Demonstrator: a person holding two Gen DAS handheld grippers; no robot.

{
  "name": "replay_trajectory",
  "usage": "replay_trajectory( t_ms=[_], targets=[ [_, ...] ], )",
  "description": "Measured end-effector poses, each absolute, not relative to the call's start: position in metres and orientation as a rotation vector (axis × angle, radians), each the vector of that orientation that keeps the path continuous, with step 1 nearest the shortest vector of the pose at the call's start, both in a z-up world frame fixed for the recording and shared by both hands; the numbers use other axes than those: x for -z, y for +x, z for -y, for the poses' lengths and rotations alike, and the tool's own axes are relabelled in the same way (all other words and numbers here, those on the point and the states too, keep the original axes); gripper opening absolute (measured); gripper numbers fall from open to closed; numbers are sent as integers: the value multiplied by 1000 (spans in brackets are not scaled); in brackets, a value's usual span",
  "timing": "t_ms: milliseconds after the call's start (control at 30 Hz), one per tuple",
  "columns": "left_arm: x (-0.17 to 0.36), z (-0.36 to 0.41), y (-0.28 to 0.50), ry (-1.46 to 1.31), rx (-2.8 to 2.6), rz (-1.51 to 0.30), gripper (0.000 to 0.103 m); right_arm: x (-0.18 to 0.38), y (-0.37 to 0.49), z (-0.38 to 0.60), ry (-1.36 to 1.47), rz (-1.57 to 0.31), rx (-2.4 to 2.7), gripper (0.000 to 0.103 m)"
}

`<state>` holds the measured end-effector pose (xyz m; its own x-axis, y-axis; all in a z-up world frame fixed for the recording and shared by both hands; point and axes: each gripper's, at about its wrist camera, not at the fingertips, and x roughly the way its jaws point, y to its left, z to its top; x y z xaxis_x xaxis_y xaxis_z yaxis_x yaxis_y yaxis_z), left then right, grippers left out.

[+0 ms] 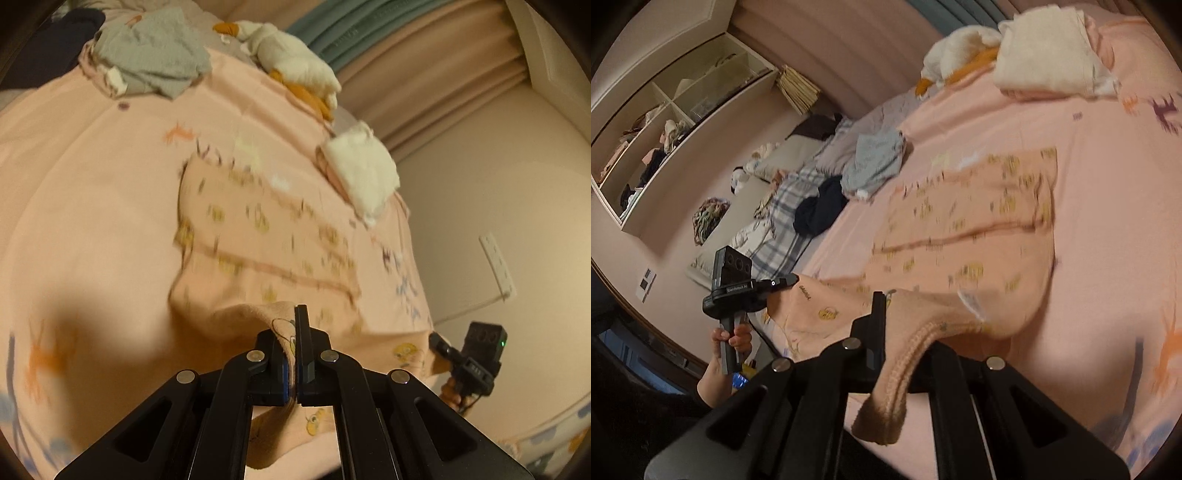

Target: Fold small clothes

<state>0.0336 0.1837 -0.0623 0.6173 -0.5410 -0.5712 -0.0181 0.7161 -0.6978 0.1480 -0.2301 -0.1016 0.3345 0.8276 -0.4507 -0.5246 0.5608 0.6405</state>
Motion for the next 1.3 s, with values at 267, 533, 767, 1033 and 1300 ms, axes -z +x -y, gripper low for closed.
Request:
replay_trajectory(
  t_ms=[267,533,767,1033,1300],
  targets=[
    [68,-203,123,-783,274,-860,0,93,244,221,440,-808,-831,4],
    [110,-221,204,-834,172,-920,0,115,328,211,480,-874,-725,5],
    [167,-227,249,-894,68,-1035,0,164,377,211,525,-1024,-581,6],
    [168,-236,230,-895,139,-1072,16,173,373,228,590,-1097,-604,42],
    [156,-220,218,-826,186,-1084,31,170,356,219,489,-1139,-618,13]
  ],
)
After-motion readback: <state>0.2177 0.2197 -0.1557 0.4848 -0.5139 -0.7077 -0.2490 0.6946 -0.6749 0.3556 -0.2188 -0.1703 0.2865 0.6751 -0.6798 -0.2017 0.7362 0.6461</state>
